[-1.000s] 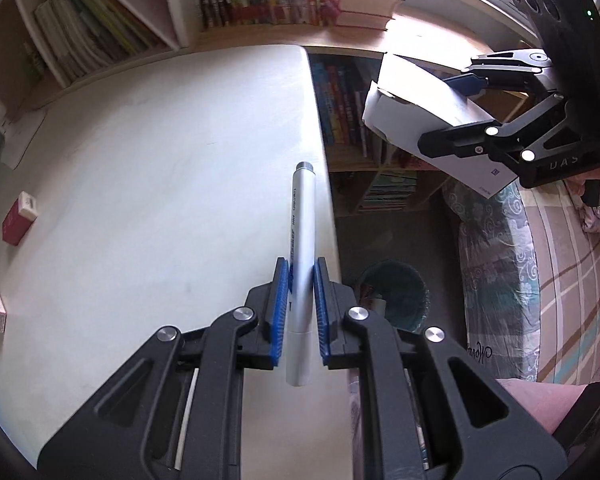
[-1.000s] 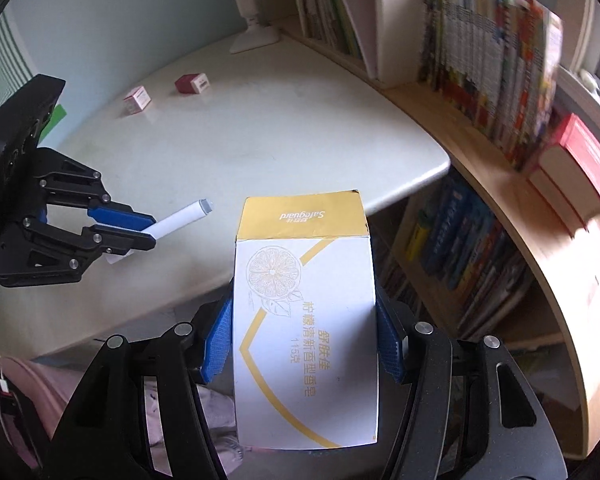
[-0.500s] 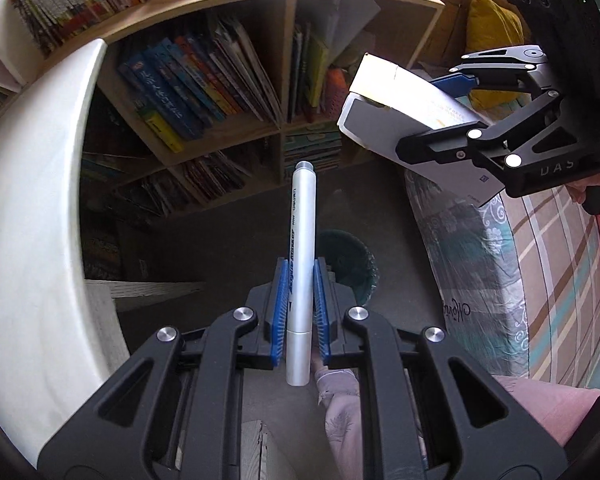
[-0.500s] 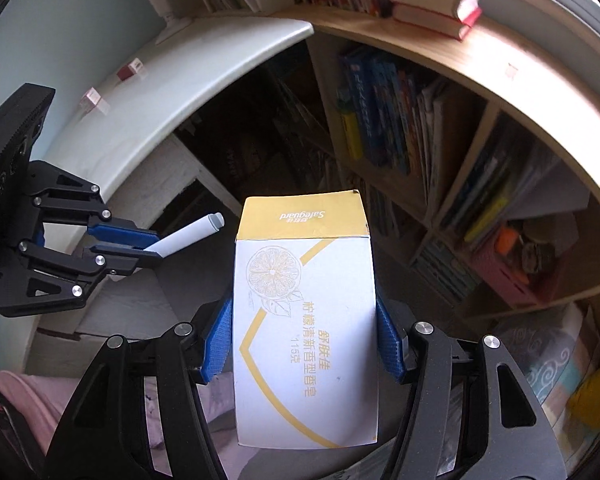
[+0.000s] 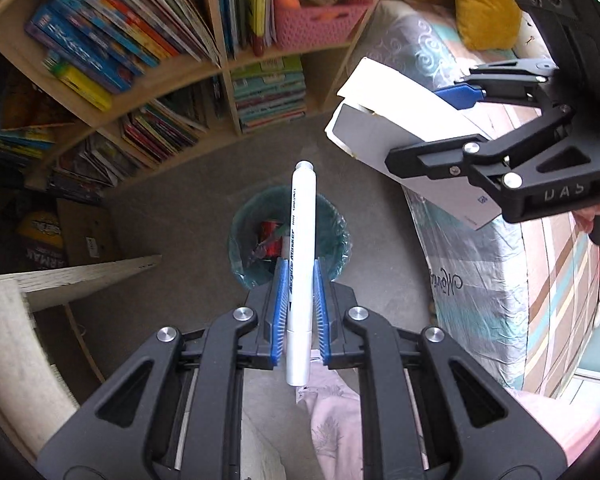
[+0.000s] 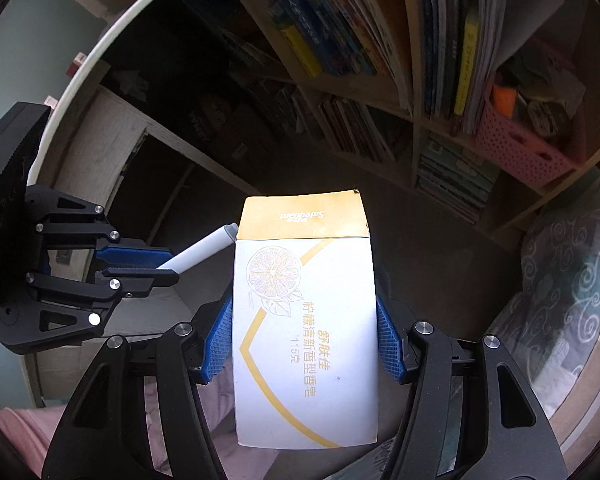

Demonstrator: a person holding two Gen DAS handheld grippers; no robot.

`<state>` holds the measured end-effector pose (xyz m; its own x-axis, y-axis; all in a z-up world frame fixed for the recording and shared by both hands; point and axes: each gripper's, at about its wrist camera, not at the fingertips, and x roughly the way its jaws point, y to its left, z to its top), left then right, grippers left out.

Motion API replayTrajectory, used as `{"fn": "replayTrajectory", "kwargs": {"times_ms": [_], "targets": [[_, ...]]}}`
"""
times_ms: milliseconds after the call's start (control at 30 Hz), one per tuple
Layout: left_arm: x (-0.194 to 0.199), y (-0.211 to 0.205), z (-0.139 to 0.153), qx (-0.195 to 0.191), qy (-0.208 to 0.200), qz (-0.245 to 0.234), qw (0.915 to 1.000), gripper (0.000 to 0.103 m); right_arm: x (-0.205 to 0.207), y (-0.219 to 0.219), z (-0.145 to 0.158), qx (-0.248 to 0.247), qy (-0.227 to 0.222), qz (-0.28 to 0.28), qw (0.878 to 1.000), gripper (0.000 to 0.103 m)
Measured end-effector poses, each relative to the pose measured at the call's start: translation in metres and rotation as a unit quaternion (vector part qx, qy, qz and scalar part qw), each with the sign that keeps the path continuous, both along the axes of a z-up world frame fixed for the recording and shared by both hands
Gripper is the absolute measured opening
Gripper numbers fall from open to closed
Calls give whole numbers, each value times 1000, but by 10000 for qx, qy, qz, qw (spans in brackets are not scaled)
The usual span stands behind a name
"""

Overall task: Collect trash
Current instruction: 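Release the marker from the left tool while the right tool drops the box into the bin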

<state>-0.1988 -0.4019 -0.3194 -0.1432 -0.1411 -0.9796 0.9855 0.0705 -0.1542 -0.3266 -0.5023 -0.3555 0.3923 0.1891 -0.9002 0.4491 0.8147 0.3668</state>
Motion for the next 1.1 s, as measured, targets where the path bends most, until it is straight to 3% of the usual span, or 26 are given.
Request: {"fn": "replayTrajectory", "kwargs": {"times_ms": [533, 567, 633, 667, 800, 867, 933, 1100], "targets": [[0, -13, -128, 663, 109, -321, 9972, 12, 3, 2, -140, 704, 226, -529, 9959, 63], [0, -13, -137, 709, 108, -335, 9969, 15, 3, 1, -151, 807, 296, -596, 9945, 71], [-1, -12, -146, 734, 102, -391, 9965, 36, 1, 0, -162, 875, 323, -705, 9931, 80], [-2, -11, -148, 710, 108, -411, 9966, 43, 0, -1, -166, 900, 303, -719, 9929, 80], [-3, -9, -153, 716, 126, -384, 9966, 43, -6, -4, -175, 936, 321, -817, 9917, 80], [-5, -10, -156, 723, 114, -376, 9966, 48, -10, -6, -177, 960, 337, -877, 9909, 80], [-7, -8, -158, 706, 98, -372, 9968, 53, -14, -6, -175, 944, 335, -900, 9909, 80], [-9, -10, -155, 692, 108, -300, 9971, 55, -21, -7, -165, 920, 324, -897, 9912, 80]]}}
